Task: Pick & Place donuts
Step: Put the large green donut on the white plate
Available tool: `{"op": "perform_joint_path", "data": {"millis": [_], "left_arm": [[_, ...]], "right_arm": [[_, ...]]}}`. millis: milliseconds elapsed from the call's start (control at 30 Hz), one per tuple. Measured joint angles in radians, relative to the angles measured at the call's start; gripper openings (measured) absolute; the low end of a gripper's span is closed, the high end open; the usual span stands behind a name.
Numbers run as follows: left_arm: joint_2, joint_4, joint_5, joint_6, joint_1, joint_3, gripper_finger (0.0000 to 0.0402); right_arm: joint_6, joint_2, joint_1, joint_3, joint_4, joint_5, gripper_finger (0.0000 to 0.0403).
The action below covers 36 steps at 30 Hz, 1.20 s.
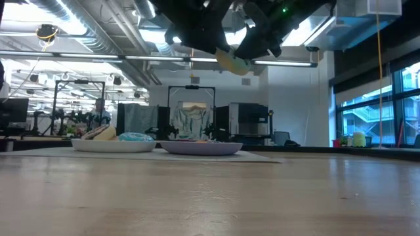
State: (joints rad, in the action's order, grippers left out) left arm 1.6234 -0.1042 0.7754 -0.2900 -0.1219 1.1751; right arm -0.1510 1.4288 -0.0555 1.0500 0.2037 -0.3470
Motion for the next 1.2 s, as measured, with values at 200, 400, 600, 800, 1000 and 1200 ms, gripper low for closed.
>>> {"op": "perform_joint_path", "data": {"millis": [200,400,600,800,1000,1200], "left_arm": [[0.0,0.001,0.035,0.031,0.0,0.0,0.0117],[0.0,-0.001,0.036,0.049,0.002,0.0,0.0064],[0.0,-0.001,0.039,0.055,0.001,0.0,0.0021],[0.0,-0.001,0.041,0.076,0.001,0.0,0.0014],[0.0,-0.002,0.046,0.076,0.001,0.0,0.0017],[-0.025,-0.058,0.047,0.036,0.002,0.0,0.0016]], "right_arm": [[0.002,0.0,0.0,0.0,0.0,0.018,0.0048],[0.002,0.0,0.0,0.0,-0.006,0.023,0.0048],[0.006,0.0,0.0,0.0,-0.006,0.026,0.0048],[0.056,0.0,0.0,0.0,0.003,0.052,0.0055],[0.079,-0.009,0.0,0.0,0.012,0.054,0.0132],[0.11,-0.118,0.0,0.0,0.014,-0.007,0.0212]]}}
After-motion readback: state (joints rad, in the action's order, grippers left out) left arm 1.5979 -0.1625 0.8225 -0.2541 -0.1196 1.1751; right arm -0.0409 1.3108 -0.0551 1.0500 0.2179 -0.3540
